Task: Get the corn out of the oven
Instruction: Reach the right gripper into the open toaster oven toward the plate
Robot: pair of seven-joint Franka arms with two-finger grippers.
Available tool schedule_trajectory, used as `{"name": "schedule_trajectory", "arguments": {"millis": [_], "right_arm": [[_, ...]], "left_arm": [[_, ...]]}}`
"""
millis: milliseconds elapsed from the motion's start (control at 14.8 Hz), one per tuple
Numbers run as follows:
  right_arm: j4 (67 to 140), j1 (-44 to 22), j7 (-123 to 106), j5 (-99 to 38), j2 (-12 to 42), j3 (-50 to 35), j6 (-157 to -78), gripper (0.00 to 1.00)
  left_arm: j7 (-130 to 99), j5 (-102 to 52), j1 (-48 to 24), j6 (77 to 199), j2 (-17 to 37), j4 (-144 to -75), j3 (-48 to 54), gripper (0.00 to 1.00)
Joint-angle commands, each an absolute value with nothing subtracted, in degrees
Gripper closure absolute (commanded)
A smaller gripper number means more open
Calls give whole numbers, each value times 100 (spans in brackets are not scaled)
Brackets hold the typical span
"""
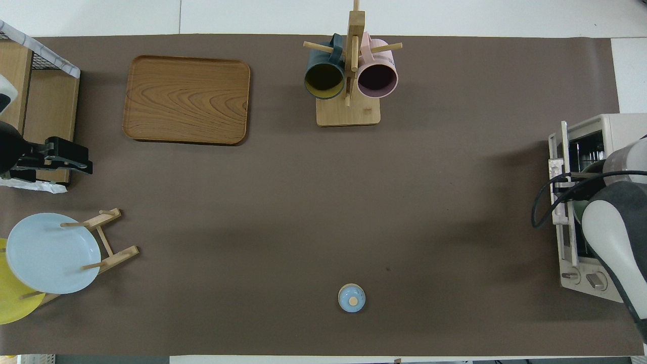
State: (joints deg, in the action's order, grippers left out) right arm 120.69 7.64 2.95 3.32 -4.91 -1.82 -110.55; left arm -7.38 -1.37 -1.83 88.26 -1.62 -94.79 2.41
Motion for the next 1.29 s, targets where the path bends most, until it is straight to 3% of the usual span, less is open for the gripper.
{"name": "schedule_trajectory", "arguments": {"millis": [0,610,1220], "right_arm": [[12190,774,290,378,122,-149,-11978,100],[12770,589,308,378,570,-149,-13332,100],[12762,370,483,265,703,-185,-13430,100]], "left_arm": [[-721,-26,-114,8815,-185,-9475,290,0],[-721,-26,-114,8815,-185,-9475,290,0],[-729,-26,-123,8815,-185,-9475,290,0]]}}
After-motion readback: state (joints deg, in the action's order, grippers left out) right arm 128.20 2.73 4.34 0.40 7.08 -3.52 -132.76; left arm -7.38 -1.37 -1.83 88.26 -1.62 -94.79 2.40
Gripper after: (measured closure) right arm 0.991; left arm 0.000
